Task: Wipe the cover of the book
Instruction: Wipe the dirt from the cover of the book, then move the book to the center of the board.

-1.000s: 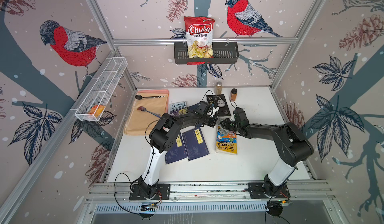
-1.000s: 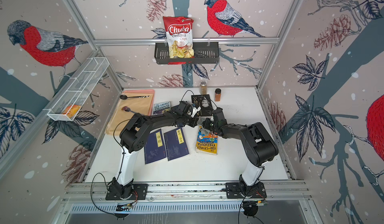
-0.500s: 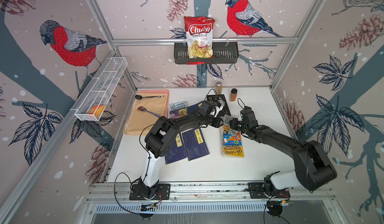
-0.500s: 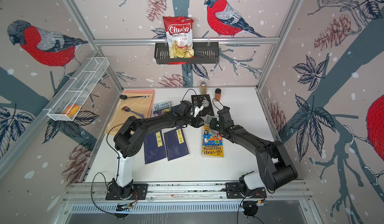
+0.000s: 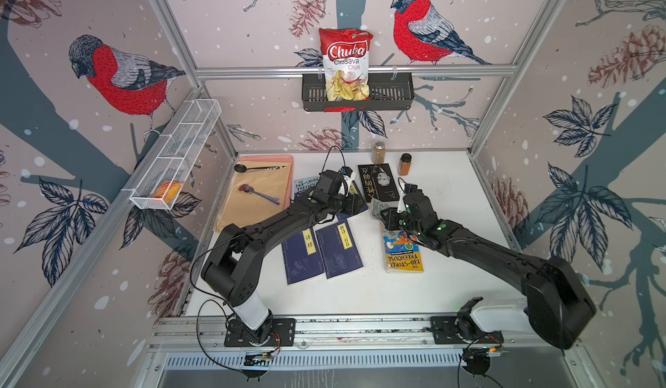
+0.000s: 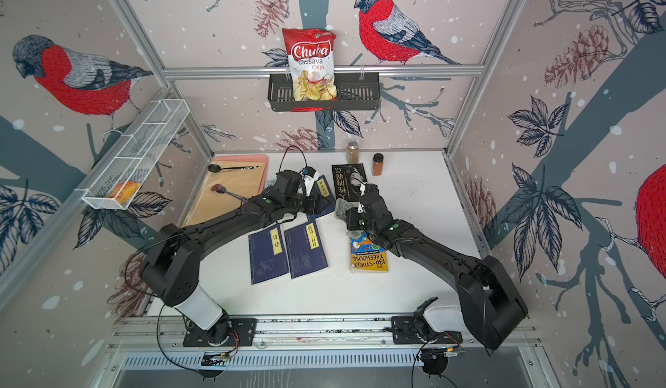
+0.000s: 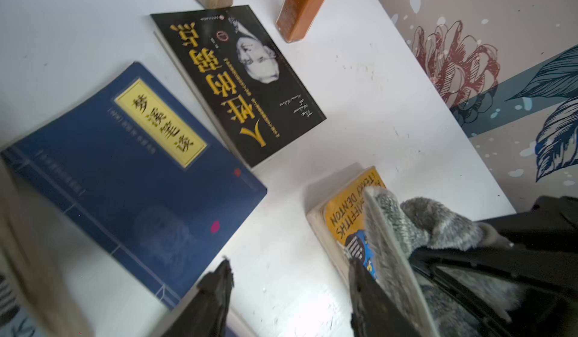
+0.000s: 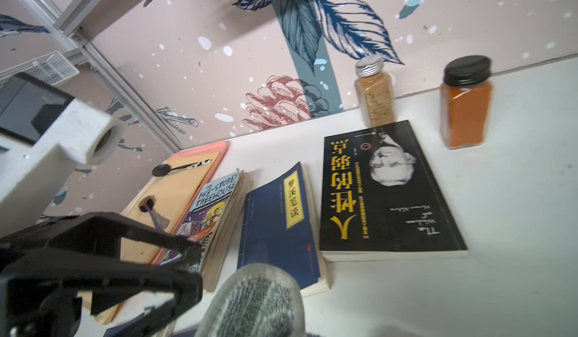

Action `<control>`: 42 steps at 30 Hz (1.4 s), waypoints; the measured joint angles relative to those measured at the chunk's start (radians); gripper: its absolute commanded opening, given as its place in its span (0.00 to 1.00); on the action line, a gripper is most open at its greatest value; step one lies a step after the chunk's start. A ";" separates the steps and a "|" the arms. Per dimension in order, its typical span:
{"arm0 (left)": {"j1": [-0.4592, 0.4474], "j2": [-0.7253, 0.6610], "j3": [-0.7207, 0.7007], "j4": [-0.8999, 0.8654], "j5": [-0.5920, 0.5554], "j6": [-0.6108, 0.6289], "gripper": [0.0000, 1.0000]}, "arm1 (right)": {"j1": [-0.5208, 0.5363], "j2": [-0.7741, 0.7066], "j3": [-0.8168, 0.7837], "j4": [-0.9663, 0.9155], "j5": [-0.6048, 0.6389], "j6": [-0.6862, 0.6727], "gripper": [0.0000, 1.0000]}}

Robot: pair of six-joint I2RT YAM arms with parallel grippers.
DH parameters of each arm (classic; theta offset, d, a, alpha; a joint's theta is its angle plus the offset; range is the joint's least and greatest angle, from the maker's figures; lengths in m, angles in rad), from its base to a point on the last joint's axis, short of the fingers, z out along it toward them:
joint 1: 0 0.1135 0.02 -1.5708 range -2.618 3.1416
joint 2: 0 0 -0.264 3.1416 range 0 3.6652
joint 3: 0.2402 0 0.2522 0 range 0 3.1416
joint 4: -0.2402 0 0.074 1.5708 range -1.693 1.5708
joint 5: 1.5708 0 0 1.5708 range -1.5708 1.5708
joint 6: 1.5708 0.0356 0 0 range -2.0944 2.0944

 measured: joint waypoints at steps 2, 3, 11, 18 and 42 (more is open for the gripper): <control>0.002 -0.037 -0.076 -0.016 -0.060 -0.004 0.58 | 0.029 0.045 0.014 0.003 -0.010 -0.002 0.05; 0.002 -0.050 -0.107 -0.025 -0.079 -0.008 0.58 | 0.043 0.068 0.022 0.004 -0.018 -0.002 0.05; 0.003 -0.081 -0.258 -0.084 -0.185 -0.048 0.59 | 0.140 0.225 0.090 0.032 -0.077 -0.005 0.06; 0.003 -0.080 -0.315 -0.081 -0.197 -0.102 0.59 | 0.158 0.290 0.105 0.053 -0.113 -0.012 0.06; -0.032 0.081 -0.269 0.115 -0.266 -0.156 0.59 | 0.122 0.418 0.143 0.005 -0.127 -0.027 0.06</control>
